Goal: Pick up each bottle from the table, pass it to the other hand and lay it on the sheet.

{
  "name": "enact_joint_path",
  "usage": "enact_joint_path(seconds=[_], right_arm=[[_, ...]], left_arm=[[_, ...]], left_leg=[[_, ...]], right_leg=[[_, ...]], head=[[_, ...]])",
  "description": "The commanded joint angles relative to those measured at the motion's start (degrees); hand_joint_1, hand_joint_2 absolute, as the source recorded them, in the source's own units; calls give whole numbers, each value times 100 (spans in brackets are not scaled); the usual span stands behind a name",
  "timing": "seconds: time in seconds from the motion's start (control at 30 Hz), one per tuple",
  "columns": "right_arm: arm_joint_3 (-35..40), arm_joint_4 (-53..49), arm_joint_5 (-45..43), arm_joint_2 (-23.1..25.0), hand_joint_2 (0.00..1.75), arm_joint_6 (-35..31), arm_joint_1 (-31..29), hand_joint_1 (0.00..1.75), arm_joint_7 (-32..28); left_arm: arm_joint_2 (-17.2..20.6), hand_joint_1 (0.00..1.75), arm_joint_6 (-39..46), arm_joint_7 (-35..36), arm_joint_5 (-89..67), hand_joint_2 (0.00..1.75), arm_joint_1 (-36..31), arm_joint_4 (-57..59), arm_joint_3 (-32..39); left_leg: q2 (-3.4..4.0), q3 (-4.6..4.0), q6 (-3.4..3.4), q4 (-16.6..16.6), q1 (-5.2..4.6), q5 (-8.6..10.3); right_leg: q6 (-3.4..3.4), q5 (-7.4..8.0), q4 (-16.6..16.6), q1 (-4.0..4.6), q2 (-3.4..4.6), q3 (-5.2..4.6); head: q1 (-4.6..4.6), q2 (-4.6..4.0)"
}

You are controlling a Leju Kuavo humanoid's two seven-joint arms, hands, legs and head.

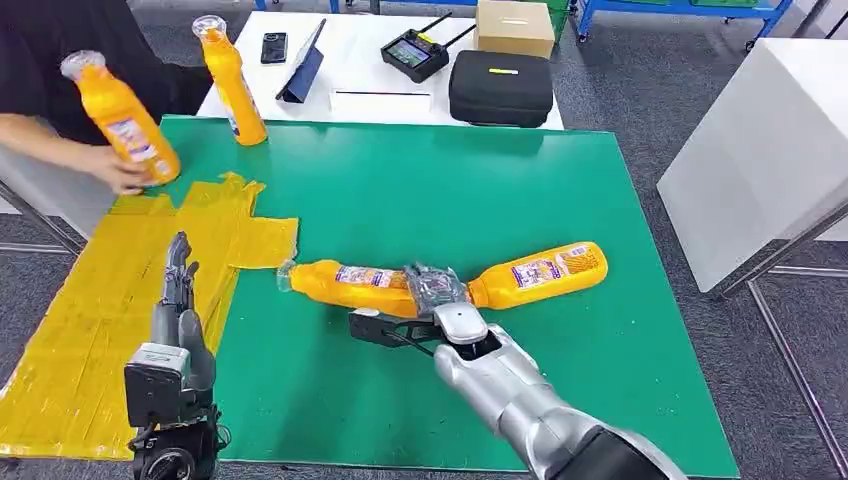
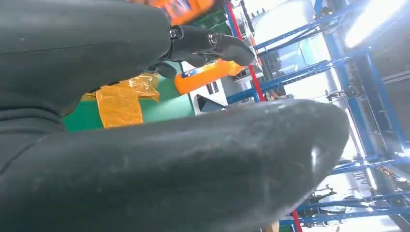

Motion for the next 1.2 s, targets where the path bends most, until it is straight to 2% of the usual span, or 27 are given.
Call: enact_joint_path(seconds=[0.03,0.17,0.23,0.33,0.4,0.47,0.5,0.53,0.6,0.63,0.77,0.9,0.97,1.2], right_arm=[[221,527,19,-38,175,192,-71,175,74],[265,532,72,-92,175,228,-42,175,133],[269,525,87,-109,175,199,-22,175,188],[20,410,-89,-108,175,-201,36,175,233],[-127,327,-222,-99,175,-373,53,175,193],[-884,-28,-1097,-21,175,-1036,164,175,-584],[-1145,-202,-1470,18,175,-1173,208,175,-932],[-1247,-408,-1677,38,175,-1274,258,175,-1135],[-1354,-1123,-2324,42,175,-1178,482,175,-1400],[-1463,-1481,-2704,45,175,-1135,649,175,-1517],[-1087,-2804,-3612,-288,175,-1032,1359,175,-1390],[-1056,-2853,-3691,-311,175,-1042,1408,175,-1381],[-944,-3211,-4123,-407,175,-1273,1610,175,-1443],[-694,-3679,-4316,-505,175,-1359,1916,175,-1347]], left_arm=[[-5,0,38,29,28,0,-209,247,-48],[-16,0,59,51,48,0,-235,232,-19],[-27,0,68,47,71,0,-219,206,4],[-118,0,-207,154,268,0,-159,92,99],[-132,0,-421,250,458,0,-134,63,101],[-197,0,-1565,720,1735,0,-15,123,349],[-231,0,-1836,701,2126,0,51,184,513],[-270,0,-1888,671,2231,175,77,271,643],[-392,0,-2115,741,2679,175,75,408,953],[-423,0,-2033,707,2735,175,77,424,1068],[-463,0,-1837,623,2913,175,197,307,1395],[-472,0,-1789,595,2911,175,222,271,1429],[-499,0,-1580,498,3074,175,238,240,1597],[-519,0,-1780,602,3303,175,113,385,1541]], left_leg=[[-15,12,3,-3,2,-2],[-28,27,6,-4,4,-6],[-18,20,3,-4,3,-2],[-31,35,7,-4,4,-7],[-28,29,5,-3,2,-5],[-27,29,6,-1,4,-6],[-21,28,5,-2,4,-6],[-14,24,4,-2,2,-4],[-5,19,2,-2,1,-3],[-6,24,4,1,2,-8],[-19,15,2,-2,5,-7],[-20,14,5,5,3,-12],[-17,3,5,4,1,-8],[-22,-6,1,0,1,-2]], right_leg=[[-21,-5,-3,5,-8,15],[-38,-11,-5,8,-16,32],[-21,-5,-6,5,-11,22],[-43,-12,-6,8,-17,40],[-33,-10,-4,5,-17,34],[-35,-10,-4,7,-15,33],[-33,-8,-4,6,-10,31],[-26,-5,-4,4,-4,25],[-18,-1,-3,3,3,21],[-35,-6,1,5,6,25],[-35,-11,-1,8,-7,23],[-34,-15,4,7,-7,21],[-32,-11,4,4,-6,10],[-28,-8,0,3,-11,1]], head=[[2,0],[0,0],[2,0],[2,0],[2,0],[2,0],[2,0],[0,0],[2,0],[4,0],[2,0],[0,0],[0,0],[0,0]])
